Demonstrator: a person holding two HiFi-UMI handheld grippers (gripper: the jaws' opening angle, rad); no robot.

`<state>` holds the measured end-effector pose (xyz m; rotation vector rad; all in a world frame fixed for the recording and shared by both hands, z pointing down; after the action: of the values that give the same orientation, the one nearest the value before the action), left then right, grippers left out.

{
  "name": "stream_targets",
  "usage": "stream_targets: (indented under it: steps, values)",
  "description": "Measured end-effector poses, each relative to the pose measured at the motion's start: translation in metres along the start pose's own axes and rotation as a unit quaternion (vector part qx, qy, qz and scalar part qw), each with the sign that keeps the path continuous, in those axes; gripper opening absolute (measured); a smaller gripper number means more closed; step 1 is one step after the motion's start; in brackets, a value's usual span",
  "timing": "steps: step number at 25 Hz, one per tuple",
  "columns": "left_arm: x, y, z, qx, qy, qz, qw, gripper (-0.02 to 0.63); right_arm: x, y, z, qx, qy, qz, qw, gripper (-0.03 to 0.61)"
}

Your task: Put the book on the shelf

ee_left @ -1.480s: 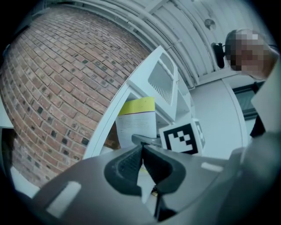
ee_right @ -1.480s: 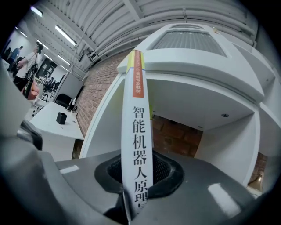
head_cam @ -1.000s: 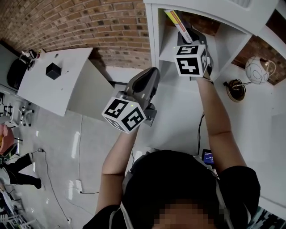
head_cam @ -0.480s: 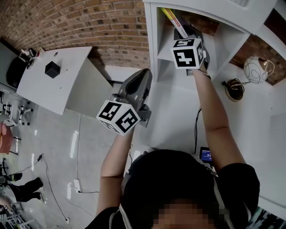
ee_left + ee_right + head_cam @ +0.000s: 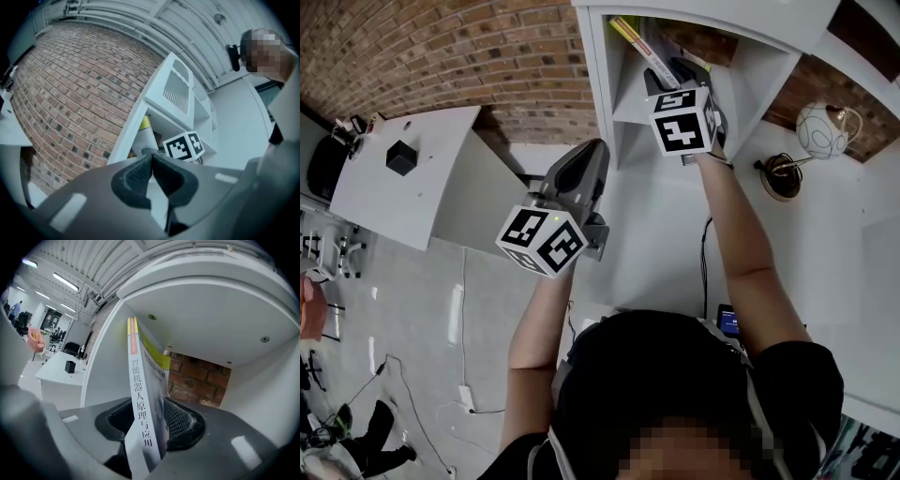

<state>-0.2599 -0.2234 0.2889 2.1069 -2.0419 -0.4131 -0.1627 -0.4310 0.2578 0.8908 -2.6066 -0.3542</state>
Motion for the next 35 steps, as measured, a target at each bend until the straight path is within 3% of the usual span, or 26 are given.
stream_targets:
  steps: [6, 11, 14, 20, 27, 35]
  values:
    - [0.012, -0.003, -0.003, 0.012, 0.008, 0.000, 0.9999, -0.005, -0.020, -0.001, -0.011, 0.004, -0.001, -0.015, 1.000, 0.190]
    - [0.023, -0.007, -0.009, 0.006, 0.018, -0.008, 0.9998, -0.006, -0.026, -0.003, -0.029, -0.039, 0.042, -0.030, 0.998, 0.248]
    - [0.030, -0.012, -0.013, 0.002, 0.024, -0.020, 0.9995, -0.006, -0.029, -0.001, -0.034, -0.055, 0.036, -0.034, 0.997, 0.261]
    - [0.037, -0.020, -0.020, 0.005, 0.038, -0.038, 0.9986, -0.005, -0.043, -0.003, -0.033, 0.005, 0.020, -0.007, 1.000, 0.250]
    - [0.043, -0.025, -0.022, 0.022, 0.041, -0.045, 0.9979, -0.006, -0.066, 0.006, -0.038, 0.013, 0.012, -0.016, 1.000, 0.235]
    - [0.045, -0.034, -0.032, 0.028, 0.044, -0.060, 0.9968, -0.006, -0.111, 0.030, -0.051, 0.066, -0.013, -0.008, 0.998, 0.216]
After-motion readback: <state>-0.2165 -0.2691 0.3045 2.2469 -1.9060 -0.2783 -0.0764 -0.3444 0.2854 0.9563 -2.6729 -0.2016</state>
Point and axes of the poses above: the fingertips, and each gripper's own axes: x forward along the fingers, y to its left, z out of its top, the point moved 8 cm from there along -x, backward along the fingers, and after that the axes turned 12 degrees about z, right-handed, at the moved point
